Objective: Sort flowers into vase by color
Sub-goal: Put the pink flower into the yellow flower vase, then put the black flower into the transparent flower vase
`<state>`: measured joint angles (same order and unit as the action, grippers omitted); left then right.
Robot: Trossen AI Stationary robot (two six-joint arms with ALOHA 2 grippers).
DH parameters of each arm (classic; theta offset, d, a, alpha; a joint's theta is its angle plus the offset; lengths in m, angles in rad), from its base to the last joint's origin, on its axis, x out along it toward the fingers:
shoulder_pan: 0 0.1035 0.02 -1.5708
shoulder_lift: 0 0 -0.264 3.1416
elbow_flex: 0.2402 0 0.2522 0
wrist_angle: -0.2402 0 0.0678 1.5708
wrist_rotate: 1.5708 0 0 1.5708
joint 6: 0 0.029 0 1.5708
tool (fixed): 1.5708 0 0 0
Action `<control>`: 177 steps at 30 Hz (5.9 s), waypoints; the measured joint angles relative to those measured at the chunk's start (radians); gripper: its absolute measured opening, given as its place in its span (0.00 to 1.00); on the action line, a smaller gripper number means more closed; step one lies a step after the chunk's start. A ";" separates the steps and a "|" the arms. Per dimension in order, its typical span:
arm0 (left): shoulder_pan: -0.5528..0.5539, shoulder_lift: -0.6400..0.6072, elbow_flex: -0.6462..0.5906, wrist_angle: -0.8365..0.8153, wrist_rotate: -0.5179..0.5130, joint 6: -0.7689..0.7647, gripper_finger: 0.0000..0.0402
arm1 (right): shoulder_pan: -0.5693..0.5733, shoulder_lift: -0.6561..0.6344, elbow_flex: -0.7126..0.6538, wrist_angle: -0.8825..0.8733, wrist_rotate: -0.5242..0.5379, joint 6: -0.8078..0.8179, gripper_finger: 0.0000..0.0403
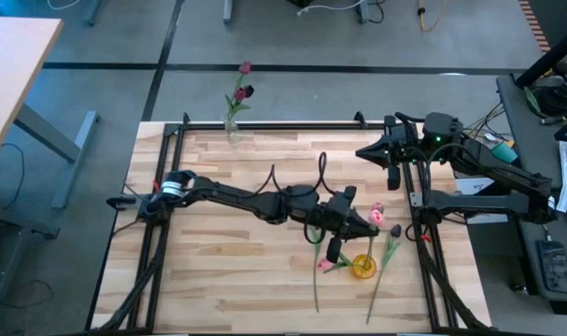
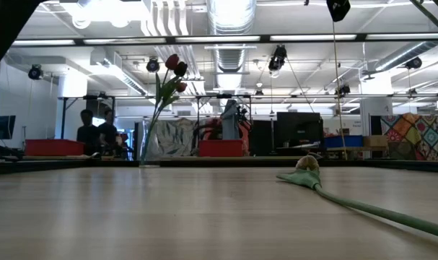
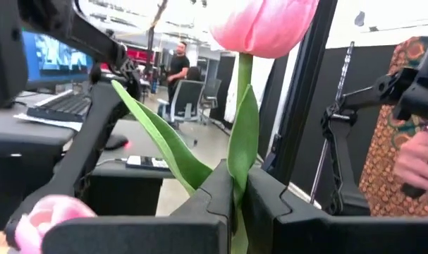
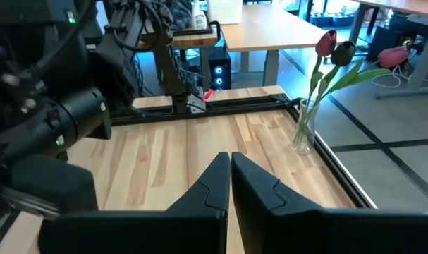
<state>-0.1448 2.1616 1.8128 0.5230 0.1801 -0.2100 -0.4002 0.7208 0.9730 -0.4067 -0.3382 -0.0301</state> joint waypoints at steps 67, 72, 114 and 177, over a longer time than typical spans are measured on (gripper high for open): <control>0.041 -0.103 0.172 -0.728 0.153 0.092 0.56 | 0.000 0.000 0.000 -0.006 0.025 -0.015 0.02; 0.053 -0.103 0.267 -0.855 0.152 0.101 0.56 | 0.000 0.000 0.000 -0.006 0.025 -0.016 0.02; 0.414 -0.763 -0.582 -0.447 0.128 -0.001 0.00 | 0.233 0.140 0.144 -0.886 0.320 1.197 0.02; 0.862 -0.822 -0.662 -0.479 0.635 -0.009 0.00 | 0.651 0.088 -0.150 -0.846 0.173 2.369 0.02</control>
<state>0.7171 1.3396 1.1511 0.0441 0.8152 -0.2192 0.2509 0.8092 0.8228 -1.2525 -0.1654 2.3392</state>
